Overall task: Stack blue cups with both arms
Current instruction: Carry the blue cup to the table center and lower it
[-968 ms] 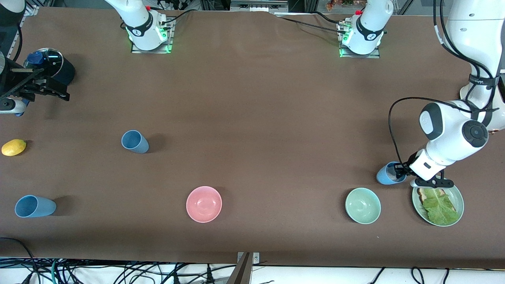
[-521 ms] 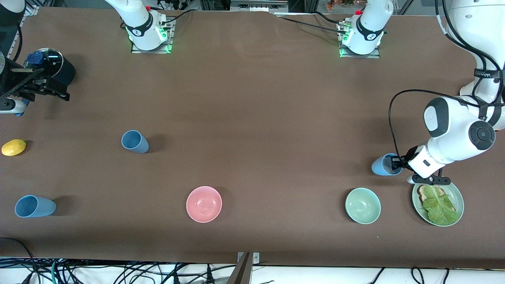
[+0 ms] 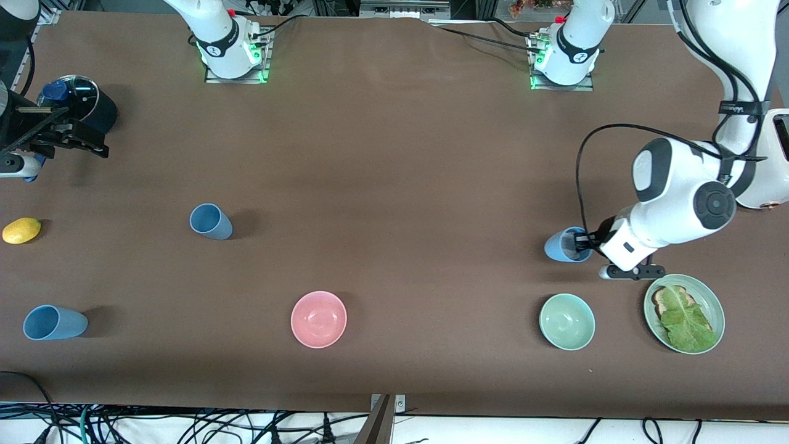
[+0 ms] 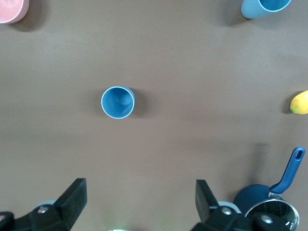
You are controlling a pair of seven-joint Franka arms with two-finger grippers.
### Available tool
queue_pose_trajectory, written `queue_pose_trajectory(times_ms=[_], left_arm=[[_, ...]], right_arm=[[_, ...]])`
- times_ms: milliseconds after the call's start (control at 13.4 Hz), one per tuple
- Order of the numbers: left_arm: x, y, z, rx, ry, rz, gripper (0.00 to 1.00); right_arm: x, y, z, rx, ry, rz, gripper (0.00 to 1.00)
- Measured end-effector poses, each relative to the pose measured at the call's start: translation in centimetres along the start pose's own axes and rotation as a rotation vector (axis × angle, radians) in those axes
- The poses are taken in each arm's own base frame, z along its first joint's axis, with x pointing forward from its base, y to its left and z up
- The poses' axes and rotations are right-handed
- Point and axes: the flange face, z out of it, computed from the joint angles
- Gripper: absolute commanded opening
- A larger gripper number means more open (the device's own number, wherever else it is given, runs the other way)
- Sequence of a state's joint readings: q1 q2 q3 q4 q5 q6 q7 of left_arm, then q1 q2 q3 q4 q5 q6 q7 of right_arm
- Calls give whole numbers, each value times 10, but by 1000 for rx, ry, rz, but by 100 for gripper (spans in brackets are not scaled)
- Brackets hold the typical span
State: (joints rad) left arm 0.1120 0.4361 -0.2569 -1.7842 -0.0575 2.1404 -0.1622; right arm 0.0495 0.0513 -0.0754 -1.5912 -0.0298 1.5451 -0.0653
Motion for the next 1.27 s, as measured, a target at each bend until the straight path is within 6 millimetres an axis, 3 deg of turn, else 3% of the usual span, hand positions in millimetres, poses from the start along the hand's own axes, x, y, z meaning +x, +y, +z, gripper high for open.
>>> queue_pose_trajectory(times_ms=[298,596,819,1043,1266], left_arm=[[-23,92,9,67,14,-48,0],[-60,194,11,123,78,-110,0],[-88,251,13,110,97,-157,0],[-115,303,35,119,112,-197,0],[-130,347,74,91,142,-251,0]], right_arm=[[0,0,0,0,0,0,100],[0,0,0,0,0,0,100],[0,0,0,0,0,0,100],[0,0,0,0,0,0,100],[0,0,0,0,0,0,100]])
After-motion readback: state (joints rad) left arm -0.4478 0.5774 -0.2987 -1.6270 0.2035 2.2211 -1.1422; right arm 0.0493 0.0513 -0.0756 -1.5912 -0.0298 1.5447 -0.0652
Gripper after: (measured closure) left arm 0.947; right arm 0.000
